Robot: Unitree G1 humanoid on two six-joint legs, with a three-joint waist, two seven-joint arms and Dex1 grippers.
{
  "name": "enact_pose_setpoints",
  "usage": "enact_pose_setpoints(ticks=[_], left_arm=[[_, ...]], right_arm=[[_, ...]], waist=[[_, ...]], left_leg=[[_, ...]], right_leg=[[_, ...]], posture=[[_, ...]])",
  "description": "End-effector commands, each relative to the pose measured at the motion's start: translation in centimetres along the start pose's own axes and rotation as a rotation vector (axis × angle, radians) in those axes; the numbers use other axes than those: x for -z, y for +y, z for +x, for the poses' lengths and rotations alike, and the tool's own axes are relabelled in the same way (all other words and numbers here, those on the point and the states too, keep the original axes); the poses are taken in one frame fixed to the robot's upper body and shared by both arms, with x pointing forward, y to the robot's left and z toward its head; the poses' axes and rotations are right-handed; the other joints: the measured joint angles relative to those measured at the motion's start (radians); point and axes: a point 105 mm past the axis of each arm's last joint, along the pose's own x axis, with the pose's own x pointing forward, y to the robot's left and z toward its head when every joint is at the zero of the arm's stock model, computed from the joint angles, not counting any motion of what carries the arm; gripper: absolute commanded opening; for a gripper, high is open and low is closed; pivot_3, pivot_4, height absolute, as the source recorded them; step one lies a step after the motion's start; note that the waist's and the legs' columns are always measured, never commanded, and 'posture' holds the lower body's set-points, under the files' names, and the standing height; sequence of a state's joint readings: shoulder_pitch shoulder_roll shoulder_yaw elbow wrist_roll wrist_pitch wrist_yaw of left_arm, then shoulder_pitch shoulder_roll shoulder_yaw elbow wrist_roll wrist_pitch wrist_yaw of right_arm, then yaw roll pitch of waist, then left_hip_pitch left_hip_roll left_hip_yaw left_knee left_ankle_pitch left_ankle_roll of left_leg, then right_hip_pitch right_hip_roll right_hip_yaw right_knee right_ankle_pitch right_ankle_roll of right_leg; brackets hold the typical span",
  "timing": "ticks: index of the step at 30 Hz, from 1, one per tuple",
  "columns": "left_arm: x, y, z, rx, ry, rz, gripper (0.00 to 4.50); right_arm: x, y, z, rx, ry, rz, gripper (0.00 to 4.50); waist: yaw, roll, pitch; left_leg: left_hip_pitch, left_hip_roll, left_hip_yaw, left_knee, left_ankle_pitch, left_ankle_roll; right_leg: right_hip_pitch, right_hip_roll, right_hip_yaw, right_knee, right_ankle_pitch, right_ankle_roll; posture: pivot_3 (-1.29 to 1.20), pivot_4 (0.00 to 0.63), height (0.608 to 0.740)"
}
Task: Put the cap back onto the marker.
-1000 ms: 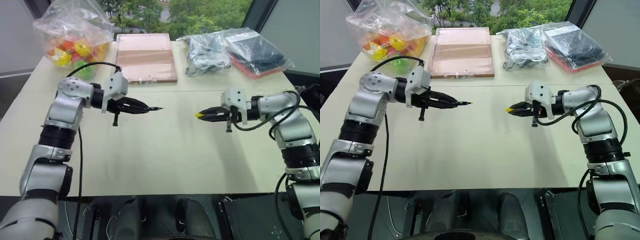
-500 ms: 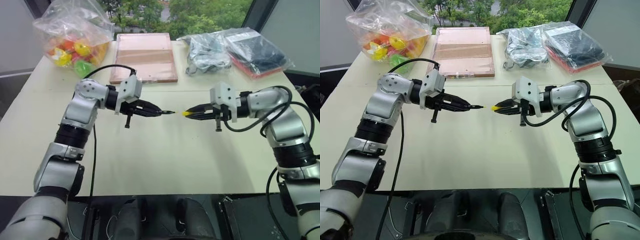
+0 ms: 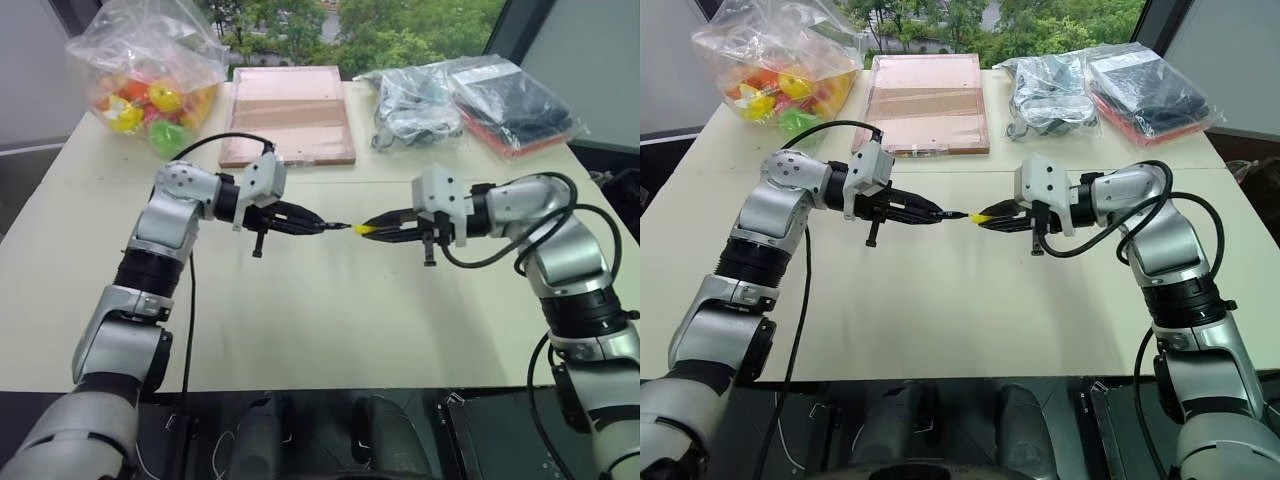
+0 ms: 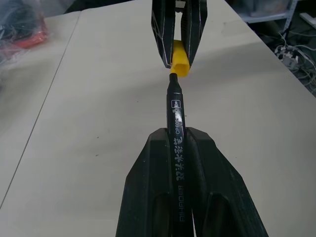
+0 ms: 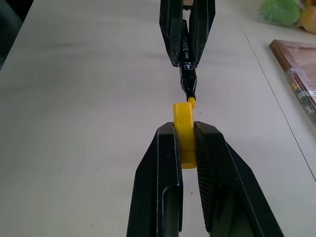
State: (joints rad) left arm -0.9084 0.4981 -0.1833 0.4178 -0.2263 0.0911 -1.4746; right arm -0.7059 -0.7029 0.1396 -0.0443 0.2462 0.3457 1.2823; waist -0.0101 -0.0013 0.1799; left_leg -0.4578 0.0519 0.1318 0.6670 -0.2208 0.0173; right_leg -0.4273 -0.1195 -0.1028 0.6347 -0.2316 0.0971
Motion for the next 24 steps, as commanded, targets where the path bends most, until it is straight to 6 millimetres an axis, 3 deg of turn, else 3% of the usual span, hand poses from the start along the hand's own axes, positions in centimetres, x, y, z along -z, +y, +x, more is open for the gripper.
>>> enact_pose_setpoints(ticks=[1,24], left_arm=[[-0.64,0.06,0.16,0.008,0.001,0.041,0.0],[-0.7,0.0,0.03,0.006,0.01,0.044,0.0]], right_arm=[[-1.97,-0.05,-0.03,0.005,-0.049,-0.059,0.11],[-1.24,-0.46,0.1,0.024,-0.037,-0.042,0.11]], waist=[[0.0,0.0,0.0],[0.0,0.0,0.0]], left_leg=[[0.0,0.0,0.0,0.0,0.0,0.0],[0.0,0.0,0.0,0.0,0.0,0.0]], right_leg=[[0.0,0.0,0.0,0.0,0.0,0.0],[0.0,0.0,0.0,0.0,0.0,0.0]], posture=[[0.0,0.15,0.74],[0.0,0.15,0.74]])
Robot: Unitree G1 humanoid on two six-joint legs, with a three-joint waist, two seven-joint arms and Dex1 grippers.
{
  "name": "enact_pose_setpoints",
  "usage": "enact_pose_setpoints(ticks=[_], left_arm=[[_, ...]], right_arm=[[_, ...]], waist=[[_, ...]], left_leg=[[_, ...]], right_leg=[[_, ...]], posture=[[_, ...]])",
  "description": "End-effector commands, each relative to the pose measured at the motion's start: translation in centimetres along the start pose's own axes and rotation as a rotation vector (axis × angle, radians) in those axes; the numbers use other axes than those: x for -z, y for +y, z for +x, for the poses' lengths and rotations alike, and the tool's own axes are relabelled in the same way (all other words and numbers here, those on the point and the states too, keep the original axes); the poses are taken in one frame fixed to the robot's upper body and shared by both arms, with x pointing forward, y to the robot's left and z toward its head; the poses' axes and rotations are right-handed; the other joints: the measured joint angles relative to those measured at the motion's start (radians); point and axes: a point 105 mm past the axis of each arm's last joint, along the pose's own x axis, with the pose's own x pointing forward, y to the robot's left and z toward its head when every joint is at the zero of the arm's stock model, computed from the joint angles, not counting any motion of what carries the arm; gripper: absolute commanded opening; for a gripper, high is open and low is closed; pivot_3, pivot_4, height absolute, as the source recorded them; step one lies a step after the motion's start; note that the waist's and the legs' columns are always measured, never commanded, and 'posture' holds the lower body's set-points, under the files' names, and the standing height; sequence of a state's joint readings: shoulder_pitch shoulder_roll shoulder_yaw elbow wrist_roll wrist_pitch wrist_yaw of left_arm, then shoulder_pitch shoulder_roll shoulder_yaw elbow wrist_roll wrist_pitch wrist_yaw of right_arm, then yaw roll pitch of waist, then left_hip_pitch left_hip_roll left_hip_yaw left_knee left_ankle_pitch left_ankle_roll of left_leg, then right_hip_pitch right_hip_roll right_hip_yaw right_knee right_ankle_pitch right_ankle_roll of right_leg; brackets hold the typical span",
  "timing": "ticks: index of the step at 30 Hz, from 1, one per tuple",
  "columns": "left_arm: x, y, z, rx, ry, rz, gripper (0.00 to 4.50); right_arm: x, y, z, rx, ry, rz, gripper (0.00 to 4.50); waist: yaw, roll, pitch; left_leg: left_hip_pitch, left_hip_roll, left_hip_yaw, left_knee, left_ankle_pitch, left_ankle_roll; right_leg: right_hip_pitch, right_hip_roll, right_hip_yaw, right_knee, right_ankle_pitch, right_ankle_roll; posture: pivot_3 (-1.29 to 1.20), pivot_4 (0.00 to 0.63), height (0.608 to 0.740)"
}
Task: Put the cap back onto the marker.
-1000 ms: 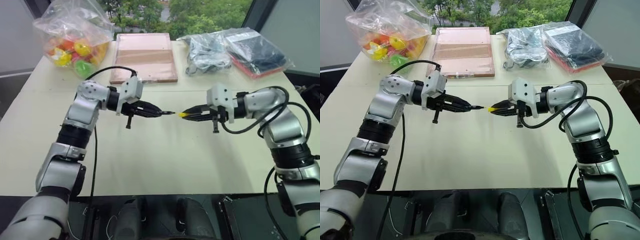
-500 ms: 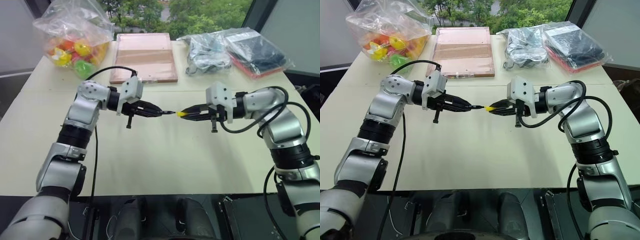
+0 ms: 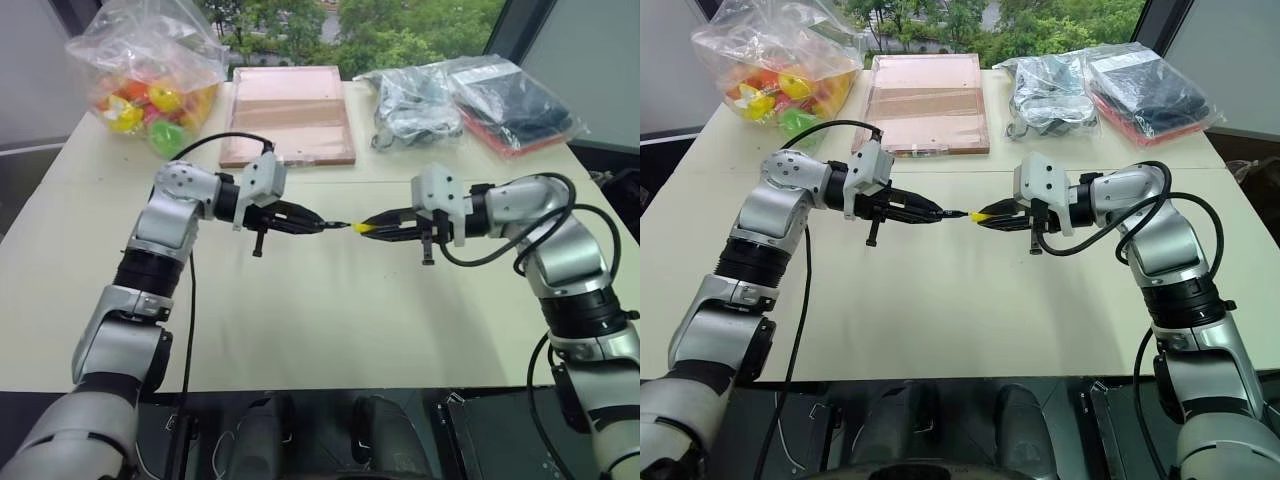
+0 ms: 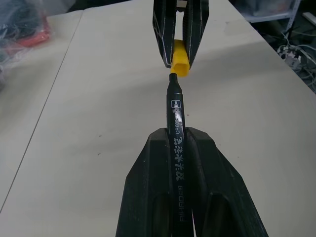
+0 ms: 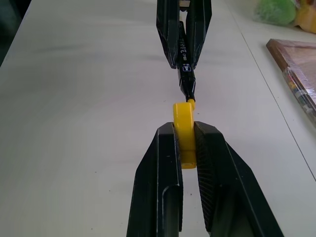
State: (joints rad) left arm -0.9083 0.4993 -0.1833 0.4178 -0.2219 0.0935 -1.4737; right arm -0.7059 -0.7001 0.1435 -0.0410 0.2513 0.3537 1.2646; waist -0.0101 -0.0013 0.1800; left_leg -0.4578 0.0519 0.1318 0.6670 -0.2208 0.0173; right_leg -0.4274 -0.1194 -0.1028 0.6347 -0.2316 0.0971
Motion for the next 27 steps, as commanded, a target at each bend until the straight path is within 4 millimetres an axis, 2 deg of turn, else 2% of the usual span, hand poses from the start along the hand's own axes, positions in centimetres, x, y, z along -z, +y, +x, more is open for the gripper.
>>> enact_pose_setpoints(ticks=[1,15,20,27], left_arm=[[-0.8,0.0,0.0,0.007,0.004,0.046,0.0],[-0.6,0.7,-1.0,-0.043,0.025,0.059,0.0],[-0.7,1.1,-1.3,-0.061,0.024,0.055,0.0],[-0.5,0.7,-0.8,-0.044,0.016,0.049,0.0]], right_arm=[[-1.3,-0.3,0.0,0.011,-0.034,-0.055,0.11],[0.2,-0.3,-0.3,0.024,0.005,-0.026,0.11],[0.3,-0.3,-0.3,0.026,0.003,-0.024,0.11],[-0.3,-0.4,-0.1,0.027,-0.016,-0.033,0.11]], waist=[[0.0,0.0,0.0],[0.0,0.0,0.0],[0.0,0.0,0.0],[0.0,0.0,0.0]], left_leg=[[0.0,0.0,0.0,0.0,0.0,0.0],[0.0,0.0,0.0,0.0,0.0,0.0],[0.0,0.0,0.0,0.0,0.0,0.0],[0.0,0.0,0.0,0.0,0.0,0.0]], right_leg=[[0.0,0.0,0.0,0.0,0.0,0.0],[0.0,0.0,0.0,0.0,0.0,0.0],[0.0,0.0,0.0,0.0,0.0,0.0],[0.0,0.0,0.0,0.0,0.0,0.0]], posture=[[0.0,0.15,0.74],[0.0,0.15,0.74],[0.0,0.15,0.74],[0.0,0.15,0.74]])
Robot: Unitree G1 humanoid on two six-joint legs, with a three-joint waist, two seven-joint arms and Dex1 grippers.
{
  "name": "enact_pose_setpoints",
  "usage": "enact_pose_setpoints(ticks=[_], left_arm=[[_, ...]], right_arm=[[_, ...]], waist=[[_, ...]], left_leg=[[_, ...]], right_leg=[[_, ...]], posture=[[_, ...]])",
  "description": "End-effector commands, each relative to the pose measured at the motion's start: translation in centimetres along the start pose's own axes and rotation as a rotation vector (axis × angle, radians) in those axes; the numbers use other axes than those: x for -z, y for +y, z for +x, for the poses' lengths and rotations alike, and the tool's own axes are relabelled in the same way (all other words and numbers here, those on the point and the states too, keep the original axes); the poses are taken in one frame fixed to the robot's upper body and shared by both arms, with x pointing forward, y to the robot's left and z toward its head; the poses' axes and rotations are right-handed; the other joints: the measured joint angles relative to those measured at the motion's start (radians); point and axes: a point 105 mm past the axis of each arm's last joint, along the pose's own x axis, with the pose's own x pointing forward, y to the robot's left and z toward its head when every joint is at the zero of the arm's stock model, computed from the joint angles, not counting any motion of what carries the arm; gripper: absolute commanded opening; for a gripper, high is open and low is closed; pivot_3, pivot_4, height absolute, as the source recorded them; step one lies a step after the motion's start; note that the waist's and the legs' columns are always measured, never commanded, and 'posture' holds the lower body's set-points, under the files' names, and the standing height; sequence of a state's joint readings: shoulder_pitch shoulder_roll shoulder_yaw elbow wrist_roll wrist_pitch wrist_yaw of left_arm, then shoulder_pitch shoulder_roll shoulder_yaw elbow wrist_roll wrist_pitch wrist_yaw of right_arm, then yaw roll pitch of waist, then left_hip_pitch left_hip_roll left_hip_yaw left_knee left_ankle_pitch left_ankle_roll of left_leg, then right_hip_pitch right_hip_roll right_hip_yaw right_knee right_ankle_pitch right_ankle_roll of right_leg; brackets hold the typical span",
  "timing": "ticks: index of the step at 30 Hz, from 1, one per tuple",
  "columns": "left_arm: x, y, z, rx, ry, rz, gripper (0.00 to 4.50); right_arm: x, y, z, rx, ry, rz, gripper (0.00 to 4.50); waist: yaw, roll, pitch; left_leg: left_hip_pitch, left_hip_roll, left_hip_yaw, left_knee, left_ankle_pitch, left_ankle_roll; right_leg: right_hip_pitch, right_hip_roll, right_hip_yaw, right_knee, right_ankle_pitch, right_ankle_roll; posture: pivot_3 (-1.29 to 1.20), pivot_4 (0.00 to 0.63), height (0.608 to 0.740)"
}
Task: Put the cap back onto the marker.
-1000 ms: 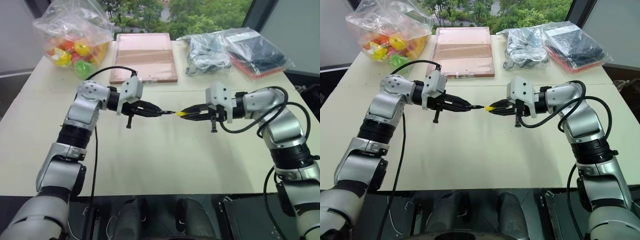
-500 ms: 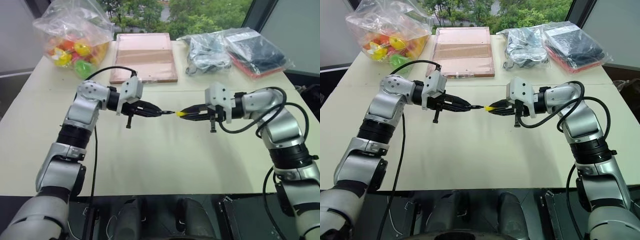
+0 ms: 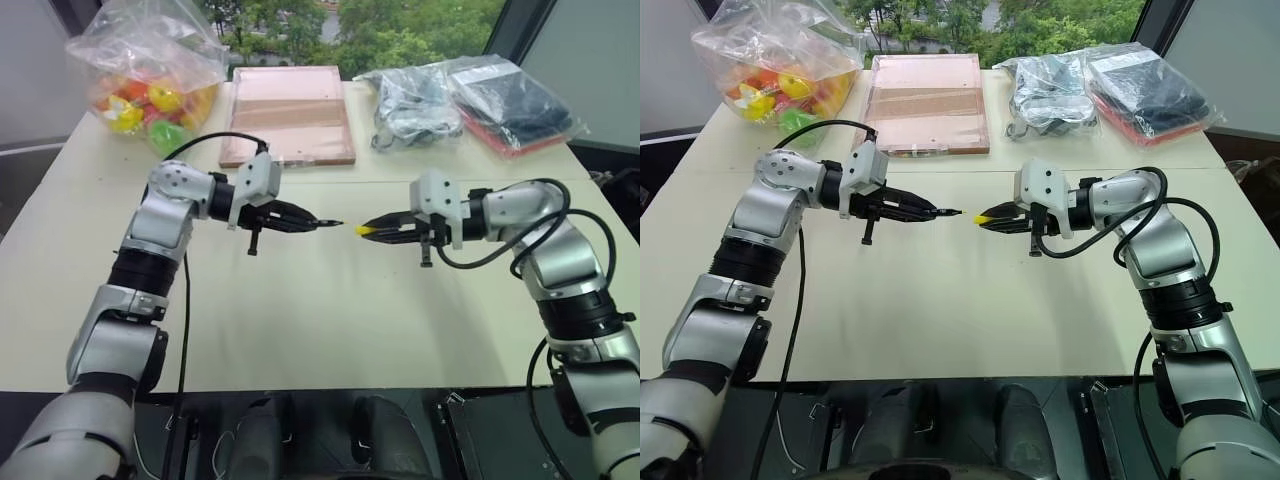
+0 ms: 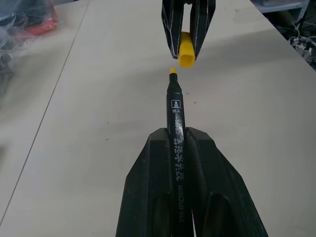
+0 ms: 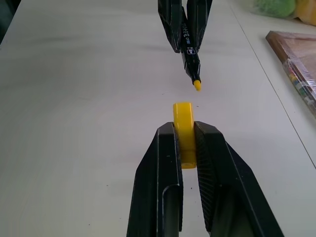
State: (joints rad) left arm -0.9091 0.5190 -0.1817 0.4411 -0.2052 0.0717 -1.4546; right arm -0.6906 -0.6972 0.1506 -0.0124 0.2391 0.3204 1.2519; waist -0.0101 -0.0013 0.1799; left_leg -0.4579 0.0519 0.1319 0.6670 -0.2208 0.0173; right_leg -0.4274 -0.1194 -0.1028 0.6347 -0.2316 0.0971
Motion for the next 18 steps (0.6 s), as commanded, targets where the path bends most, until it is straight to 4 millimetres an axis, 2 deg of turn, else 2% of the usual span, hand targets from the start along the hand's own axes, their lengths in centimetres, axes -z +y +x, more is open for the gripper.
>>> enact_pose_setpoints(ticks=[1,18], left_arm=[[-1.1,0.2,0.0,-0.004,-0.019,0.045,0.0],[-0.9,-0.9,1.0,0.044,-0.029,0.034,0.0]], right_arm=[[-1.3,-0.4,-0.2,0.014,-0.031,-0.041,0.11],[-2.1,-0.4,0.1,0.019,-0.056,-0.056,0.11]], waist=[[0.0,0.0,0.0],[0.0,0.0,0.0]], left_leg=[[0.0,0.0,0.0,0.0,0.0,0.0],[0.0,0.0,0.0,0.0,0.0,0.0]], right_leg=[[0.0,0.0,0.0,0.0,0.0,0.0],[0.0,0.0,0.0,0.0,0.0,0.0]], posture=[[0.0,0.15,0.74],[0.0,0.15,0.74]])
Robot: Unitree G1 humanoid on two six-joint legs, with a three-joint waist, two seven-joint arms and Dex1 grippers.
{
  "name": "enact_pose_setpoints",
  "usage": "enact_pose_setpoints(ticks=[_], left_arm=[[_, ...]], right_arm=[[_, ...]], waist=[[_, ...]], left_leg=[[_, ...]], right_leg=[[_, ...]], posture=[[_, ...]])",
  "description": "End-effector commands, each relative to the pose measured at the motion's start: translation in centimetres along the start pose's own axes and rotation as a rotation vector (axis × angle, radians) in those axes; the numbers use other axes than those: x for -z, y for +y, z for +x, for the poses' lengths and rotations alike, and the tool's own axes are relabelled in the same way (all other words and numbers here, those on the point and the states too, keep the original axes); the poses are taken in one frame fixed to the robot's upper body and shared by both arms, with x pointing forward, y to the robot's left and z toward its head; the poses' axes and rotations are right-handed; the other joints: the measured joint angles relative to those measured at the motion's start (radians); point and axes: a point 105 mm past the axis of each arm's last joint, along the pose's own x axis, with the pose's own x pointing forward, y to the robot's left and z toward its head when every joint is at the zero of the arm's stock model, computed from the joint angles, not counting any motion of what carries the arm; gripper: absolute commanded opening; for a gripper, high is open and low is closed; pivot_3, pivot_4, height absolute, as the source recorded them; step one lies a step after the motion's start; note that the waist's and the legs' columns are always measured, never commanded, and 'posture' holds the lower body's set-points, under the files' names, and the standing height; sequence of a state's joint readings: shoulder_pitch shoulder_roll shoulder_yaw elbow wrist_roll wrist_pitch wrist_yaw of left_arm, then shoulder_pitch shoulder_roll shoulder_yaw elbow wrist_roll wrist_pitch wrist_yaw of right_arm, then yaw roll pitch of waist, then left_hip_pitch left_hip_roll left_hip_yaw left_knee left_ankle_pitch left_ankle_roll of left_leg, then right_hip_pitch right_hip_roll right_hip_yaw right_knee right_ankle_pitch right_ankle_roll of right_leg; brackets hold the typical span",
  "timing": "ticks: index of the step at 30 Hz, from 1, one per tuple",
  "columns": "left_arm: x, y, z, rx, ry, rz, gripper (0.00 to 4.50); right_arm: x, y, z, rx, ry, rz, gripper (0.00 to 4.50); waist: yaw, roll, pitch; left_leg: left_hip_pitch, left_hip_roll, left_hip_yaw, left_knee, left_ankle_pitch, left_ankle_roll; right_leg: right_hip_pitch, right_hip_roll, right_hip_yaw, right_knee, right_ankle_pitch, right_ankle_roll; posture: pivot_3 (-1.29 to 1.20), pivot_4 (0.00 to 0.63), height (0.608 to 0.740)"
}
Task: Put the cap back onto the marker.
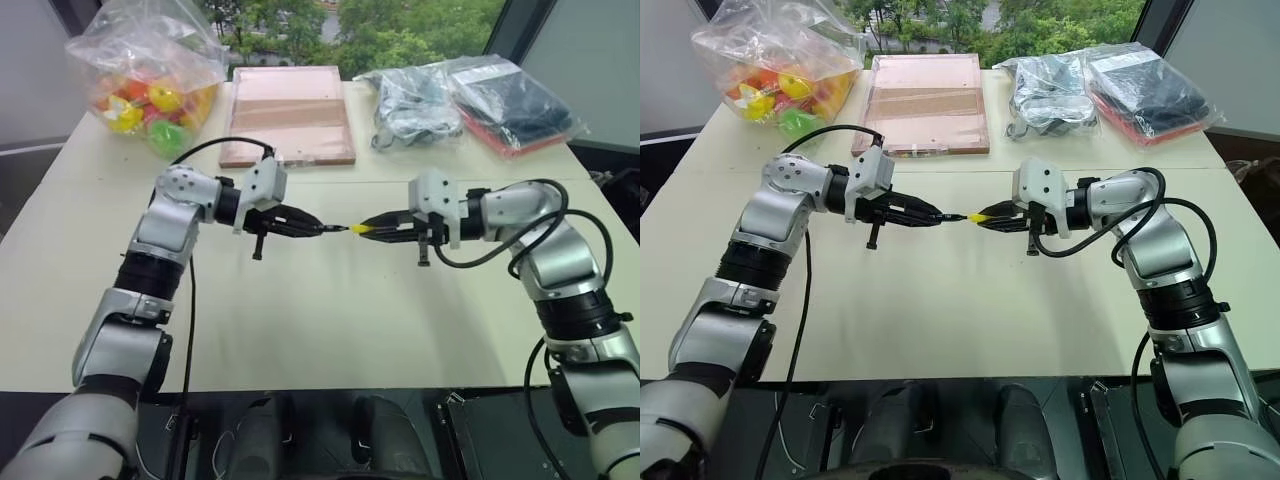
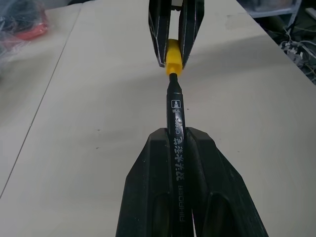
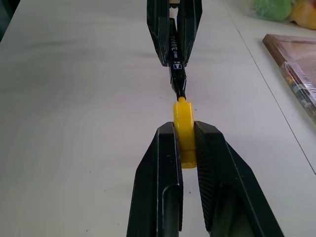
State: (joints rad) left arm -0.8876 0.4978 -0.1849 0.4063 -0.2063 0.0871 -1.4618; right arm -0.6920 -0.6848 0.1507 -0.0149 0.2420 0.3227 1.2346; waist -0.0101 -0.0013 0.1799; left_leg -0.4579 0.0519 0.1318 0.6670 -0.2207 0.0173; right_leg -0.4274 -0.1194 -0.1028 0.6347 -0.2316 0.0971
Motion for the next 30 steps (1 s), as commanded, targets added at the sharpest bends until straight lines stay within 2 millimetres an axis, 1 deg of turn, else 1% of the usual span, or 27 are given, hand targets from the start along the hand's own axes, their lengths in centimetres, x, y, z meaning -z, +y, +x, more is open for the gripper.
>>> enact_pose_setpoints(ticks=[1,7,13,18,24,27,30], left_arm=[[-0.8,-0.2,0.3,0.014,-0.01,0.038,0.0],[-0.8,0.0,0.6,0.011,-0.014,0.041,0.0],[-1.1,0.3,1.0,0.006,-0.023,0.054,0.0],[-1.6,0.1,1.5,0.036,-0.013,0.079,0.0],[-1.8,-0.2,1.8,0.066,0.031,0.122,0.0],[-1.8,-0.2,2.0,0.065,0.049,0.153,0.0],[-1.7,-0.2,2.4,0.06,0.063,0.172,0.0]], right_arm=[[-2.0,-0.2,0.0,0.004,-0.045,-0.059,0.11],[-2.2,0.4,0.3,-0.018,-0.051,-0.058,0.11],[-2.2,0.7,0.4,-0.027,-0.051,-0.051,0.11],[-2.1,1.1,0.8,-0.042,-0.042,-0.065,0.11],[-2.2,0.5,1.2,-0.028,-0.015,-0.121,0.11],[-2.5,0.2,1.5,-0.021,-0.011,-0.154,0.11],[-3.4,-0.1,2.0,-0.014,-0.022,-0.182,0.11]], waist=[[0.0,0.0,0.0],[0.0,0.0,0.0],[0.0,0.0,0.0],[0.0,0.0,0.0],[0.0,0.0,0.0],[0.0,0.0,0.0],[0.0,0.0,0.0]], left_leg=[[0.0,0.0,0.0,0.0,0.0,0.0],[0.0,0.0,0.0,0.0,0.0,0.0],[0.0,0.0,0.0,0.0,0.0,0.0],[0.0,0.0,0.0,0.0,0.0,0.0],[0.0,0.0,0.0,0.0,0.0,0.0],[0.0,0.0,0.0,0.0,0.0,0.0],[0.0,0.0,0.0,0.0,0.0,0.0]], right_leg=[[0.0,0.0,0.0,0.0,0.0,0.0],[0.0,0.0,0.0,0.0,0.0,0.0],[0.0,0.0,0.0,0.0,0.0,0.0],[0.0,0.0,0.0,0.0,0.0,0.0],[0.0,0.0,0.0,0.0,0.0,0.0],[0.0,0.0,0.0,0.0,0.0,0.0],[0.0,0.0,0.0,0.0,0.0,0.0]], posture=[[0.0,0.15,0.74],[0.0,0.15,0.74],[0.0,0.15,0.74],[0.0,0.15,0.74],[0.0,0.15,0.74],[0.0,0.15,0.74],[0.0,0.15,0.74]])
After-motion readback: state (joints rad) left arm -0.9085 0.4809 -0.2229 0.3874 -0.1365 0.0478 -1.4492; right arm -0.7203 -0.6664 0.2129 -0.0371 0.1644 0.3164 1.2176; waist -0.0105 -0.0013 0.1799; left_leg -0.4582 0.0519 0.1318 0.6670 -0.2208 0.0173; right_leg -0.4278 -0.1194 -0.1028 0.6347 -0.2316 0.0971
